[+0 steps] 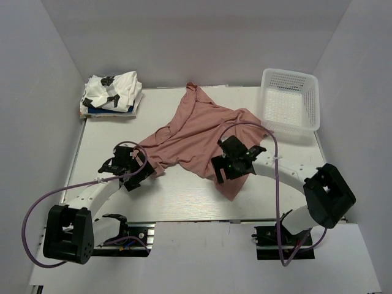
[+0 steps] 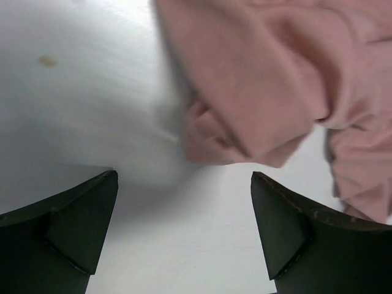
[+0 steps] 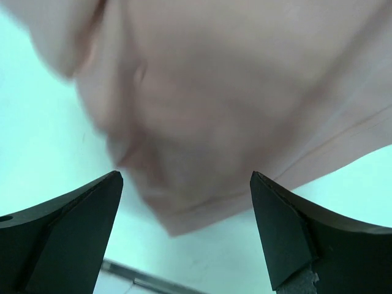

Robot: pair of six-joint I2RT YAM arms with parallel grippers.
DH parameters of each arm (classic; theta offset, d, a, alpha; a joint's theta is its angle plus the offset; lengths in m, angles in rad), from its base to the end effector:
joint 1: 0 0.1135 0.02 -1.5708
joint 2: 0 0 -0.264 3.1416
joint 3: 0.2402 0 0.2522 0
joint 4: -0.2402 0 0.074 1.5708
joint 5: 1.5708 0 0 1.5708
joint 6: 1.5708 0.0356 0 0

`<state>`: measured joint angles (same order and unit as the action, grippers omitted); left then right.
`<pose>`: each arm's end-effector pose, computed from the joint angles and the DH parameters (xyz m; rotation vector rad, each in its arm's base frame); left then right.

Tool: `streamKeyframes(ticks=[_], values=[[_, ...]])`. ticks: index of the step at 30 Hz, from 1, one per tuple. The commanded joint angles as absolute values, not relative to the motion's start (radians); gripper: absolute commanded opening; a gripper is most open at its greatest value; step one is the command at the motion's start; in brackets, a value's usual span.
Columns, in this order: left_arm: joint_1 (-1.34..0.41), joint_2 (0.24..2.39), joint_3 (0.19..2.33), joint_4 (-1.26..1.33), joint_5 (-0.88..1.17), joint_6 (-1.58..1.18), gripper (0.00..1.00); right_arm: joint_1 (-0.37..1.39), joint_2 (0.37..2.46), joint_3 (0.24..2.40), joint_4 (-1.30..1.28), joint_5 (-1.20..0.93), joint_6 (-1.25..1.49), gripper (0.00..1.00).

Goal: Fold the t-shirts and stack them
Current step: Flatten out the tshirt

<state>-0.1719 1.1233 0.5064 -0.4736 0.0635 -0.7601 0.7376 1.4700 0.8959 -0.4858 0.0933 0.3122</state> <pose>0.1877 -0.0349 0.1616 -0.7671 2.6054 -0.3759 0.2133 0.1894 0.1980 -0.5266 2.5910 0.2392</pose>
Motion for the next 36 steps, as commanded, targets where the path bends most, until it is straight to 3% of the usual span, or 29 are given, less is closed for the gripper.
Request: streamKeyframes(ticks=[1,4,8,9,11,12,13,15,16,20,26,30,31,32,33,34,35,36], values=[[-0.183,1.141,0.479,-0.269,0.170,-0.758,0.98,0.830,1.416,0.874,-0.506,0.115,0.391,0.90],[-0.183,1.183,0.479,-0.213,0.170,-0.738,0.95,0.879,1.423,0.850,-0.497,0.130,0.396,0.90],[-0.192,1.274,0.512,-0.181,0.170,-0.715,0.73,0.922,1.471,0.808,-0.483,0.159,0.432,0.90],[-0.192,1.275,0.523,-0.181,0.170,-0.715,0.53,0.928,1.488,0.801,-0.482,0.191,0.448,0.89],[-0.192,1.289,0.554,-0.216,0.170,-0.706,0.27,0.925,1.505,0.792,-0.512,0.240,0.507,0.83],[-0.192,1.266,0.554,-0.254,0.170,-0.697,0.04,0.922,1.514,0.792,-0.523,0.265,0.526,0.61],[-0.192,1.247,0.563,-0.276,0.182,-0.696,0.00,0.923,1.511,0.787,-0.566,0.290,0.561,0.40],[-0.192,1.195,0.552,-0.325,0.240,-0.696,0.00,0.901,1.462,0.776,-0.659,0.337,0.647,0.03],[-0.192,1.133,0.539,-0.339,0.270,-0.706,0.00,0.919,1.441,0.769,-0.693,0.356,0.667,0.00],[-0.192,0.982,0.538,-0.472,0.421,-0.716,0.00,0.904,1.246,0.796,-0.941,0.446,0.823,0.00],[-0.192,0.879,0.653,-0.848,0.454,-0.681,0.00,0.870,1.029,0.888,-1.282,0.485,0.971,0.00],[-0.192,0.819,0.558,-1.001,0.543,-0.670,0.00,0.851,0.985,0.859,-1.307,0.417,0.959,0.00],[-0.192,0.764,0.507,-1.044,0.593,-0.670,0.14,0.844,0.986,0.838,-1.308,0.370,0.959,0.00],[-0.192,0.764,0.488,-1.045,0.609,-0.670,0.14,0.844,0.986,0.818,-1.307,0.370,0.957,0.00],[-0.192,0.743,0.479,-1.069,0.609,-0.670,0.27,0.844,0.989,0.815,-1.301,0.353,0.974,0.02],[-0.192,0.724,0.479,-1.119,0.620,-0.658,0.85,0.842,0.992,0.815,-1.310,0.353,0.985,0.27],[-0.192,0.713,0.495,-1.143,0.620,-0.632,1.00,0.844,0.992,0.819,-1.309,0.363,0.985,0.48],[-0.192,0.713,0.511,-1.161,0.608,-0.621,1.00,0.842,0.991,0.819,-1.305,0.374,0.989,0.68]])
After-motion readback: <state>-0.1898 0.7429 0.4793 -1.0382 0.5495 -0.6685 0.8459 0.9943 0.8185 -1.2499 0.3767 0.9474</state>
